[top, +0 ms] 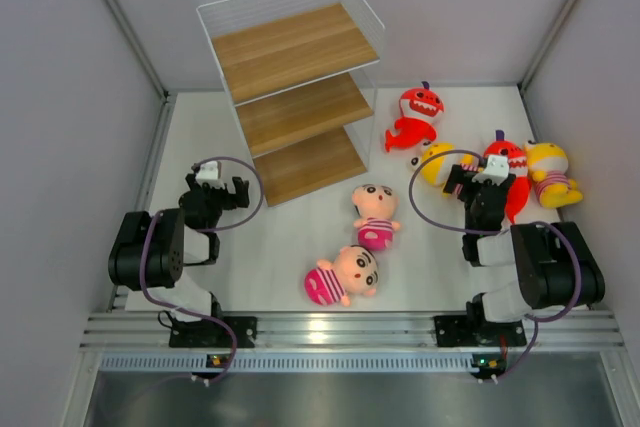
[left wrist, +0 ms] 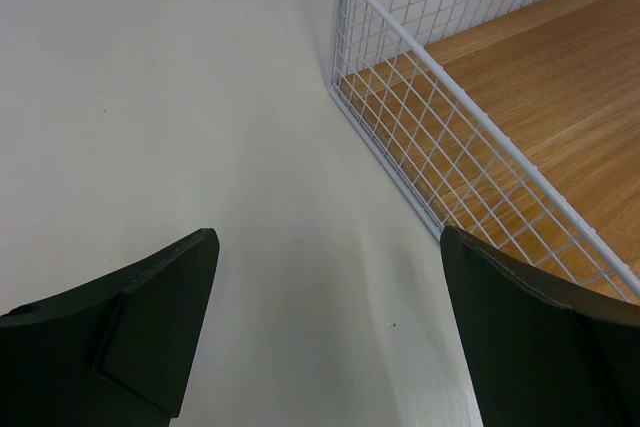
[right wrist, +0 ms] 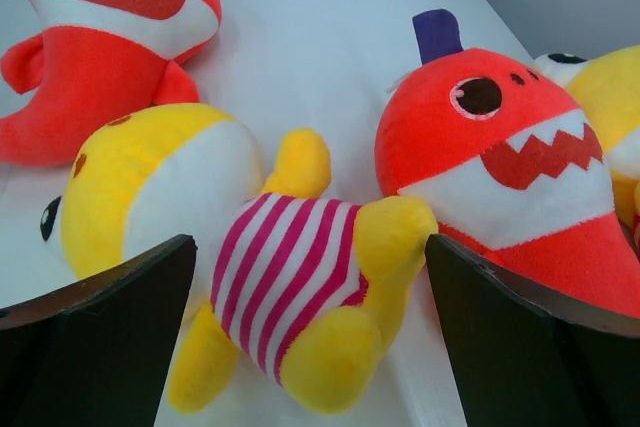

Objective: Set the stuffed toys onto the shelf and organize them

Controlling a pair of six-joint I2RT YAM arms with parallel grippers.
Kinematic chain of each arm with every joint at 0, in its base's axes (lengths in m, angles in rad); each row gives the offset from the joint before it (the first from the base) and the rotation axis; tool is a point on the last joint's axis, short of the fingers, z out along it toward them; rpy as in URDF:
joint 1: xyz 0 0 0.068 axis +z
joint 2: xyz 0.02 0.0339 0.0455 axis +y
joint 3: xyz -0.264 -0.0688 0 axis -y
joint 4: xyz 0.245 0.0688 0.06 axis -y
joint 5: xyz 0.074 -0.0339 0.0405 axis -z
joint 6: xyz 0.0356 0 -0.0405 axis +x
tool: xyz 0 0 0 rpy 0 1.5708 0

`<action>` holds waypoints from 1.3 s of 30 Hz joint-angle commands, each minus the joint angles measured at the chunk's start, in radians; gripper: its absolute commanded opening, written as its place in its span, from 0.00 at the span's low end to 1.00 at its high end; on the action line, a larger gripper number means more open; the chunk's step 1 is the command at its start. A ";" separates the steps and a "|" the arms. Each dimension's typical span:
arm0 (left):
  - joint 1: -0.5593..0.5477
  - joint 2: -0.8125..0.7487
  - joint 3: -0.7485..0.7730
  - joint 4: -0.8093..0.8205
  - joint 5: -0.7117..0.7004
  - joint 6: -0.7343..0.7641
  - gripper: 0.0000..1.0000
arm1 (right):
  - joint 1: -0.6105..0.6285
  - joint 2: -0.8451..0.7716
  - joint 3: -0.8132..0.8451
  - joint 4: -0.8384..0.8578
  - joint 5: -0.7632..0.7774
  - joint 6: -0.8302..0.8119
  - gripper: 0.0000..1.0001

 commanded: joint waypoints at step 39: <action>0.242 -0.488 0.544 -1.721 -0.080 0.356 0.90 | 0.499 -0.075 0.580 -1.293 -0.302 0.501 0.65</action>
